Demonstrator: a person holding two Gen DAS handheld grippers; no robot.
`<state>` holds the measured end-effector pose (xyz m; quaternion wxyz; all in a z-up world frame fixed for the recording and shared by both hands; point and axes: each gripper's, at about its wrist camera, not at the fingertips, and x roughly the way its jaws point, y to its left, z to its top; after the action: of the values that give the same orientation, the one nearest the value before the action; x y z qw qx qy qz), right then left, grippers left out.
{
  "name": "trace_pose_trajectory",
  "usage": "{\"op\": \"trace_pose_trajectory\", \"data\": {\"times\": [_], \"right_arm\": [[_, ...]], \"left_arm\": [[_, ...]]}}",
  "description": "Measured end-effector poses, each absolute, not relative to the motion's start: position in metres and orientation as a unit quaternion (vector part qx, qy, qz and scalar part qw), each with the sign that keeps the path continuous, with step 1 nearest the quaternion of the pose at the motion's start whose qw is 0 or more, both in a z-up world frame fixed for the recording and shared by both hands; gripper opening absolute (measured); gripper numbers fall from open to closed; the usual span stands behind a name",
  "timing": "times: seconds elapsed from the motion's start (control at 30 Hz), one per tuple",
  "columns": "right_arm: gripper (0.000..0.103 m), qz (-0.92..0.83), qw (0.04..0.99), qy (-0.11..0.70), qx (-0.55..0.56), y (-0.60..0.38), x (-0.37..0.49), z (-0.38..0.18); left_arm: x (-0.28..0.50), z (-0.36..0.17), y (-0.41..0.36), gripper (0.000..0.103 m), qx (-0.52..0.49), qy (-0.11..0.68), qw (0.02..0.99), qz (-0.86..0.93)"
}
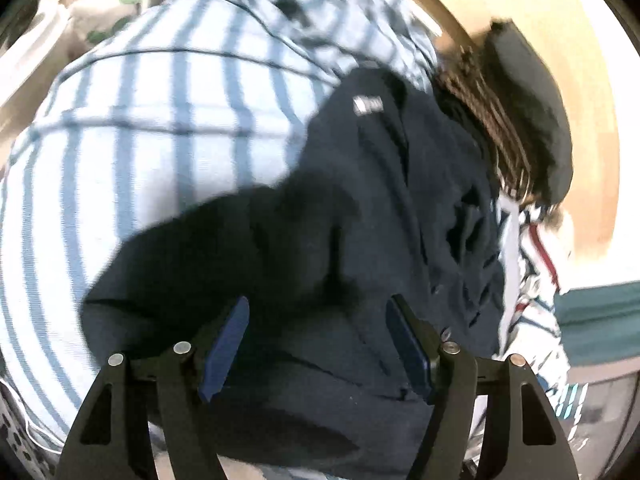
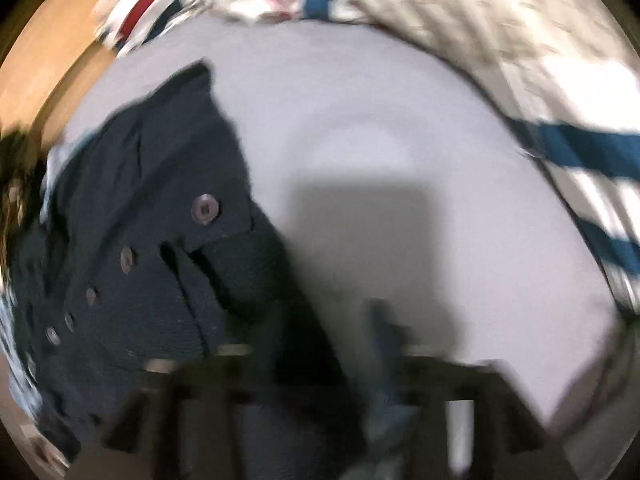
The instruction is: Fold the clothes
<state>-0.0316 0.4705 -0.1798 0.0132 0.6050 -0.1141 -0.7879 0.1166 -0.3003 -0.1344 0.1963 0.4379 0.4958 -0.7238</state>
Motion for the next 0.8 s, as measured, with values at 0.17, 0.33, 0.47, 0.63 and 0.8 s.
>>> {"op": "trace_pose_trajectory", "data": {"times": [0.17, 0.33, 0.47, 0.63, 0.8], "right_arm": [[0.071, -0.78, 0.127, -0.202, 0.578, 0.451, 0.013, -0.144], [0.069, -0.75, 0.266, -0.138, 0.589, 0.391, 0.055, -0.155], [0.048, -0.738, 0.204, -0.136, 0.628, 0.403, 0.061, -0.198], [0.035, -0.734, 0.157, -0.155, 0.642, 0.428, 0.071, -0.217], [0.053, -0.737, 0.139, -0.098, 0.654, 0.405, 0.077, -0.195]], "left_arm": [[0.138, -0.128, -0.326, 0.071, 0.43, 0.507, 0.186, -0.724], [0.147, -0.134, -0.329, 0.071, 0.449, 0.509, 0.12, -0.725], [0.158, -0.15, -0.332, 0.071, 0.468, 0.508, 0.142, -0.709], [0.174, -0.177, -0.343, 0.071, 0.486, 0.511, 0.204, -0.679], [0.172, -0.164, -0.341, 0.07, 0.482, 0.498, 0.186, -0.697]]}}
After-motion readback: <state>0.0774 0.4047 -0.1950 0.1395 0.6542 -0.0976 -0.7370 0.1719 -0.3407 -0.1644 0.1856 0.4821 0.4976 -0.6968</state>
